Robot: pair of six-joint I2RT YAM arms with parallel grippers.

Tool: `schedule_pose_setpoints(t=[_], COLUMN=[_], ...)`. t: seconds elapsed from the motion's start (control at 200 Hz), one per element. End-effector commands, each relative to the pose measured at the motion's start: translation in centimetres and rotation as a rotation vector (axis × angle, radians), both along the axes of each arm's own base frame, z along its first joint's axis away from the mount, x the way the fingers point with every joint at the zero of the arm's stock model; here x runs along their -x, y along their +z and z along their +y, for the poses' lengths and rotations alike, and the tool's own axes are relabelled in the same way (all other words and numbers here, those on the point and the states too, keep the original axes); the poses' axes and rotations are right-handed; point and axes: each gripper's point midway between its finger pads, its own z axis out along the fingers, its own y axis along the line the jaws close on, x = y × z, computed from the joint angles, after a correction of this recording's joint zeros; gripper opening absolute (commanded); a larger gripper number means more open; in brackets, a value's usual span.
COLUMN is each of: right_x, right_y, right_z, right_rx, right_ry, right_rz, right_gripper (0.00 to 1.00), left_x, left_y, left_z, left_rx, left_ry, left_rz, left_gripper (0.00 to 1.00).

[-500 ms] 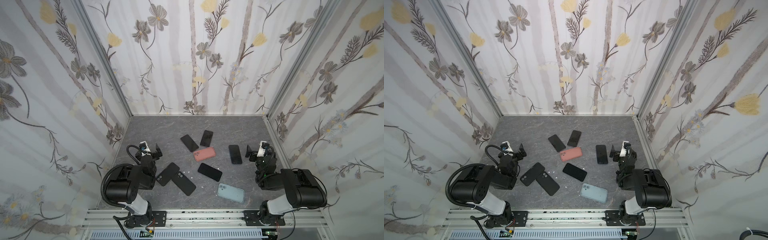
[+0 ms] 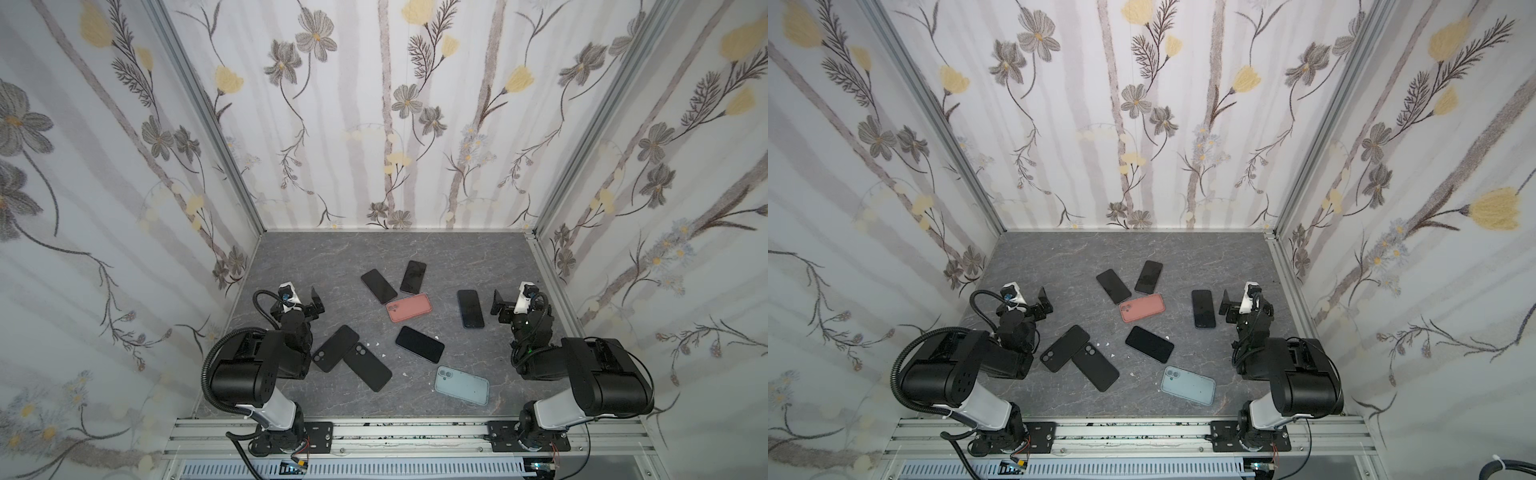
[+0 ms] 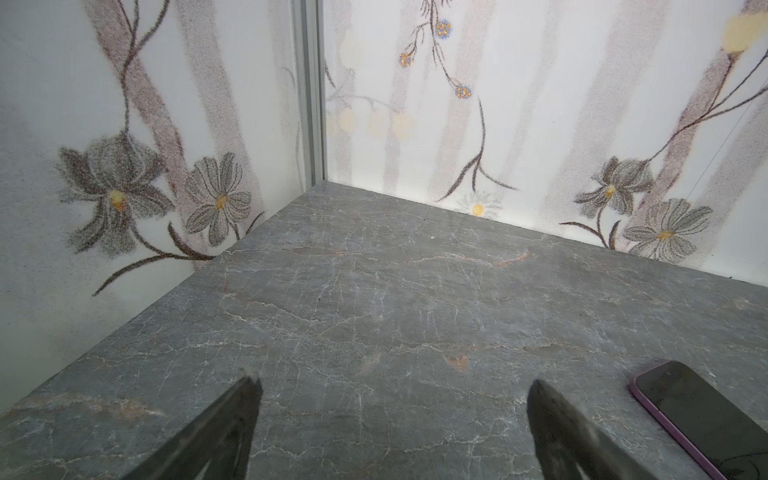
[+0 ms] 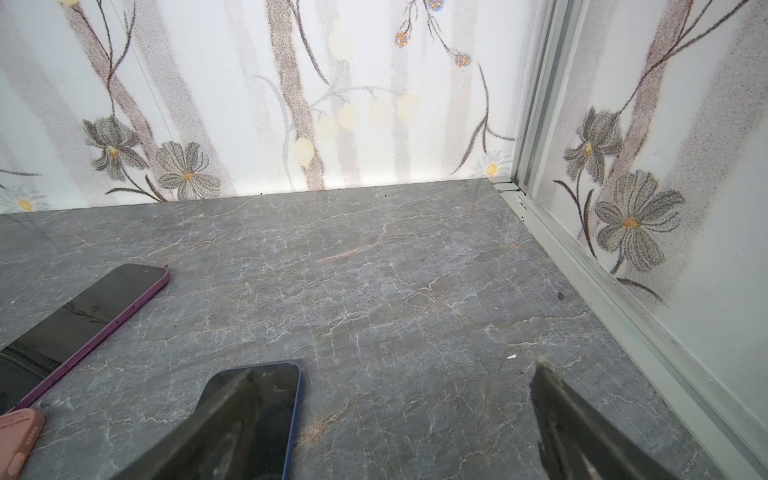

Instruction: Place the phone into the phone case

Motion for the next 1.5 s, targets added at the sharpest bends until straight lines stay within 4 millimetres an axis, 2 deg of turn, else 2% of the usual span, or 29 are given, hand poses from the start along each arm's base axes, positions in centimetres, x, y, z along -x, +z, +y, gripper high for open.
schedule_pose_setpoints(t=[0.0, 0.954, 1.099, 1.234, 1.344, 1.499], right_x=[-0.1, -0.1, -0.5, -1.1, -1.5, -1.6], right_y=[1.2, 1.3, 2.7, 5.4, 7.4, 9.7], right_z=[0.0, -0.1, -0.4, 0.0, 1.4, 4.6], right_rx=[0.005, 0.004, 0.006, -0.002, -0.008, -0.005], right_ry=[-0.004, -0.005, -0.026, -0.014, 0.02, 0.099], right_rz=[-0.049, -0.051, -0.024, -0.006, 0.025, 0.09], right_gripper=[1.0, 1.0, 0.98, 0.94, 0.94, 0.93], left_x=[-0.3, -0.3, -0.1, -0.2, -0.1, -0.2], left_y=[1.1, 1.4, 3.1, 5.7, 9.5, 14.3], left_z=[0.0, 0.0, -0.1, -0.1, -0.6, -2.2], left_rx=[0.007, 0.007, 0.008, 0.018, 0.074, 0.187], left_ry=[-0.009, -0.015, -0.018, -0.016, -0.04, -0.105], left_rz=[-0.045, -0.051, -0.057, -0.069, -0.138, -0.178], left_gripper=[1.0, 1.0, 1.0, 0.99, 0.98, 0.94])
